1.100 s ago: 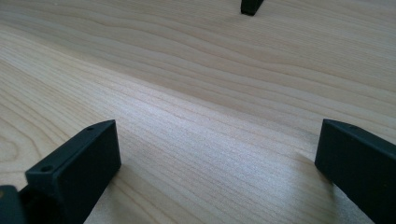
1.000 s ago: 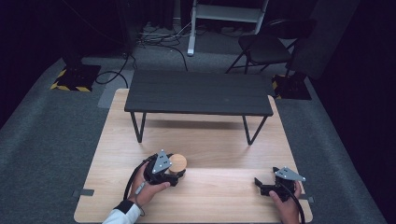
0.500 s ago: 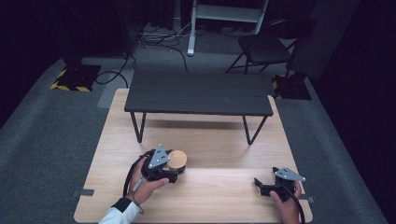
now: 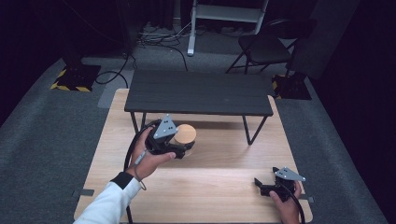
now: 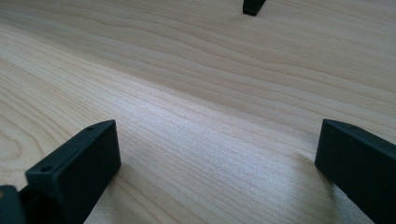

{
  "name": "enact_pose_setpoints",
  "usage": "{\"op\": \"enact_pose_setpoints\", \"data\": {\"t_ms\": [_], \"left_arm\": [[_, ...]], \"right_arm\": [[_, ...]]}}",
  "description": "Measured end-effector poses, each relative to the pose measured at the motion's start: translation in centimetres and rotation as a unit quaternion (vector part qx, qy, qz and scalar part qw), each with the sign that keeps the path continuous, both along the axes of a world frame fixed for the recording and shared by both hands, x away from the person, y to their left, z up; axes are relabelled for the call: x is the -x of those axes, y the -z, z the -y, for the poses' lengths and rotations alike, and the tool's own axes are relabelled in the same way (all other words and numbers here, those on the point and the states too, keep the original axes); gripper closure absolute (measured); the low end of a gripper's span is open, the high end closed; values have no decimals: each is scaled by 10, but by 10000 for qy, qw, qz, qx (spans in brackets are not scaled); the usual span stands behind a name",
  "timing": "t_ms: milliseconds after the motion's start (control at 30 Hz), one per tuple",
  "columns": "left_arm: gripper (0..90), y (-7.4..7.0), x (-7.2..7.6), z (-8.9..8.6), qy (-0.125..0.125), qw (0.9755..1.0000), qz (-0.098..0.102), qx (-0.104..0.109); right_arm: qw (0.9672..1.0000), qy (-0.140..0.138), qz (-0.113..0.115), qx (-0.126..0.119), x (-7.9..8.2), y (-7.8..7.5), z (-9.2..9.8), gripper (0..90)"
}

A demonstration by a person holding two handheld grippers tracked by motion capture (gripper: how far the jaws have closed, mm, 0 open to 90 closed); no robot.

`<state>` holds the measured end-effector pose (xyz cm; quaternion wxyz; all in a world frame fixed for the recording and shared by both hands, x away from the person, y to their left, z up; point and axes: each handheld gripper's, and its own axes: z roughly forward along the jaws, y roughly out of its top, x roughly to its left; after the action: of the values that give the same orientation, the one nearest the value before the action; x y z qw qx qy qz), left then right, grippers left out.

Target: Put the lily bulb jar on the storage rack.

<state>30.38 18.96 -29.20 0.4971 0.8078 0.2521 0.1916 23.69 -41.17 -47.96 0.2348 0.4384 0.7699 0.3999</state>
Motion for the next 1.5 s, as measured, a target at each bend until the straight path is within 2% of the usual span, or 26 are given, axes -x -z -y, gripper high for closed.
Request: {"op": "enact_pose_setpoints", "data": {"t_ms": [67, 100, 167, 267, 300, 333, 533, 567, 733, 767, 800, 833, 867, 1033, 1100, 1133, 1233, 1400, 1500], "left_arm": [[242, -12, -6, 5, 39, 10000, 8, 7], [241, -12, -6, 5, 39, 10000, 8, 7], [241, -28, -13, 14, 39, 10000, 65, -43], [242, -40, -19, 17, 70, 9999, 109, 75], [241, -40, -19, 17, 70, 9999, 109, 75], [241, -47, -25, 19, 59, 9998, 129, 109], [241, -59, -42, 25, -30, 9996, 124, 243], [241, -62, -49, 27, -51, 9994, 124, 309], [241, -68, -62, 35, -71, 9995, 143, 267], [241, -71, -70, 41, -115, 9996, 123, 204], [241, -71, -70, 41, -115, 9996, 123, 204], [241, -71, -79, 46, -166, 9996, 135, 206], [241, -71, -79, 46, -166, 9996, 135, 206], [241, -73, -102, 59, -226, 9995, 124, 164], [241, -70, -114, 66, -300, 9994, 91, 139], [241, -70, -114, 66, -300, 9994, 91, 139], [241, -62, -128, 72, -396, 9991, 51, 161], [240, -54, -137, 78, -435, 9990, 18, 100], [240, -51, -139, 78, -449, 9988, 52, 177]], "right_arm": [[10000, -1, 1, 1, 0, 0, 0, 0], [10000, -2, 1, 2, 0, 0, 0, 0], [10000, -2, 1, 2, 0, 0, 0, 0], [10000, -2, 1, 2, 0, 0, 0, 0], [10000, -2, 1, 2, 0, 0, 0, 0], [10000, -8, 1, 1, 0, 0, 0, 0], [10000, -9, -4, -5, 0, 0, 0, 0], [10000, -13, 2, -3, 0, 0, 0, 0], [10000, -17, 1, -4, 0, 0, 1, 0], [10000, -17, 2, -4, 0, 0, 1, 0], [10000, -17, 2, -4, 0, 0, 1, 0], [10000, -17, 2, -4, 0, 0, 1, 0], [10000, -17, 2, -4, 0, 0, 1, 0], [10000, -19, 2, -4, 0, 0, 1, 0], [10000, -20, 2, -3, 0, 0, 1, 0], [10000, -20, 2, -3, 0, 0, 1, 0], [10000, -20, 4, -3, 0, 0, 1, 0], [10000, -36, 4, -3, 0, 0, 1, 0], [10000, -57, 2, -2, 0, 0, 1, 0]]}}
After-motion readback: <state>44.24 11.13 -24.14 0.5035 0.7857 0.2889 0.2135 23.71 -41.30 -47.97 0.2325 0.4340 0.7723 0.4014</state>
